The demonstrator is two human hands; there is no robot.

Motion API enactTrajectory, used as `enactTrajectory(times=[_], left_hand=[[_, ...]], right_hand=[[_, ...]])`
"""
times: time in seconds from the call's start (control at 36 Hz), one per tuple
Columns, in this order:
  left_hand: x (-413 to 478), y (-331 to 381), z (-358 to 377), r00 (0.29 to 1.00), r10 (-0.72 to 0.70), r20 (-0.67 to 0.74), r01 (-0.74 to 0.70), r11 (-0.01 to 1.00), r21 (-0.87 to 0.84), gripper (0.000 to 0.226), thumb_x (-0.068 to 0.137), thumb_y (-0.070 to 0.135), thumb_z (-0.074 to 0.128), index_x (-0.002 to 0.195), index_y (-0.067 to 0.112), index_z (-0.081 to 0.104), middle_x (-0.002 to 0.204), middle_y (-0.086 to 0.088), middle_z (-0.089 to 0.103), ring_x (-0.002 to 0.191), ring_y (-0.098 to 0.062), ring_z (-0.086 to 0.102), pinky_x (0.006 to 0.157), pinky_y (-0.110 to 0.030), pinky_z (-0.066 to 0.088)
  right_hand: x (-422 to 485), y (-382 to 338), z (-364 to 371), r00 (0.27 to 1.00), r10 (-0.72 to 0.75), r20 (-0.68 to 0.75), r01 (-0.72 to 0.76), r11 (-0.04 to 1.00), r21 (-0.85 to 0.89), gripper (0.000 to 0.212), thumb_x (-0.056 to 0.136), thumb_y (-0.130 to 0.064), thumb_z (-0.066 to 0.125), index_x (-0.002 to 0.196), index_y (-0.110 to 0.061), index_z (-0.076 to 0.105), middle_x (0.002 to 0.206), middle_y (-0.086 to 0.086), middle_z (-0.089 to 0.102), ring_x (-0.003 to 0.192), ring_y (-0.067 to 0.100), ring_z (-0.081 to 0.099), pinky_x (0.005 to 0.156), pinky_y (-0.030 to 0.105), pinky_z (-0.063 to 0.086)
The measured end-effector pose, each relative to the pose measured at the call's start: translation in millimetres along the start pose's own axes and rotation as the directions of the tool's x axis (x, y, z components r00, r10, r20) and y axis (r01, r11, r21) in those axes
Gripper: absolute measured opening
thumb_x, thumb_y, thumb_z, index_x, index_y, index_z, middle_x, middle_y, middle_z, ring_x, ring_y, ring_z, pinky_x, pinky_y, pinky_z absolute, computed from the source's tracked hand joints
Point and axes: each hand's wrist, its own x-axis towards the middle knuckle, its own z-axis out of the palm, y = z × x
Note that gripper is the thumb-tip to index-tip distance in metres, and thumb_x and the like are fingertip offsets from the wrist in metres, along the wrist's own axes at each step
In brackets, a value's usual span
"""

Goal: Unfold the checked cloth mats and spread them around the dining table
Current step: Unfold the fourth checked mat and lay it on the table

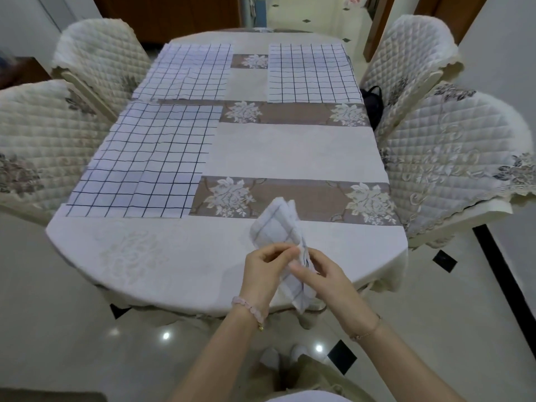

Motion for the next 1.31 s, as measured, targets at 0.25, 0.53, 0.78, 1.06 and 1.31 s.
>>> enactTrajectory(times=[0.25, 0.53, 0.78, 1.06, 1.31], left_hand=[[12.2, 5.7, -31.2, 0.972, 0.158, -0.176, -0.144, 0.986, 0.089, 0.016, 0.086, 0.004, 0.062, 0.075, 0.015, 0.063, 0.068, 0.011, 0.063, 0.060, 0.010, 0.055, 0.060, -0.006, 0.044], [27.7, -24.4, -86.3, 0.948, -0.078, -0.308, 0.128, 0.981, 0.144, 0.009, 0.091, 0.009, 0.056, 0.083, 0.011, 0.057, 0.076, -0.003, 0.056, 0.074, -0.015, 0.053, 0.066, -0.024, 0.048], [43.9, -41.9, -87.4, 0.913, -0.356, -0.200, 0.368, 0.930, 0.022, 0.024, 0.094, 0.008, 0.051, 0.112, -0.005, 0.059, 0.108, -0.021, 0.067, 0.095, -0.030, 0.065, 0.076, -0.032, 0.057], [45.0, -14.5, -60.3, 0.943, -0.192, -0.273, 0.185, 0.981, -0.053, 0.013, 0.089, 0.010, 0.060, 0.096, 0.001, 0.067, 0.090, -0.010, 0.069, 0.082, -0.020, 0.064, 0.068, -0.027, 0.057], [14.1, 21.8, -7.0, 0.993, 0.099, -0.060, -0.093, 0.990, 0.103, 0.010, 0.080, 0.007, 0.069, 0.074, 0.014, 0.072, 0.075, 0.003, 0.072, 0.079, -0.011, 0.066, 0.071, -0.024, 0.053]], right_hand=[[9.7, 20.6, -25.9, 0.952, 0.082, -0.294, -0.058, 0.994, 0.088, 0.017, 0.091, -0.008, 0.055, 0.090, 0.004, 0.067, 0.088, 0.027, 0.066, 0.082, 0.024, 0.058, 0.076, 0.039, 0.048], [29.0, 42.2, -53.7, 0.926, 0.089, -0.366, -0.094, 0.996, 0.006, 0.014, 0.092, -0.005, 0.052, 0.094, -0.008, 0.066, 0.084, 0.004, 0.067, 0.071, 0.010, 0.063, 0.056, 0.015, 0.051], [69.5, 50.7, -79.2, 0.964, 0.053, -0.262, -0.163, 0.892, -0.421, 0.029, 0.090, -0.005, 0.052, 0.063, -0.013, 0.044, 0.060, 0.001, 0.040, 0.058, 0.015, 0.036, 0.054, 0.029, 0.026], [71.9, 28.5, -74.2, 0.895, -0.207, -0.394, -0.115, 0.748, -0.654, 0.039, 0.088, -0.009, 0.057, 0.126, -0.008, 0.051, 0.120, 0.010, 0.056, 0.111, 0.030, 0.052, 0.093, 0.038, 0.043], [34.0, -33.7, -4.5, 0.998, 0.032, -0.049, -0.033, 0.999, -0.013, 0.033, 0.086, -0.037, 0.062, 0.113, -0.018, 0.057, 0.103, -0.003, 0.060, 0.097, 0.011, 0.063, 0.085, 0.032, 0.057]])
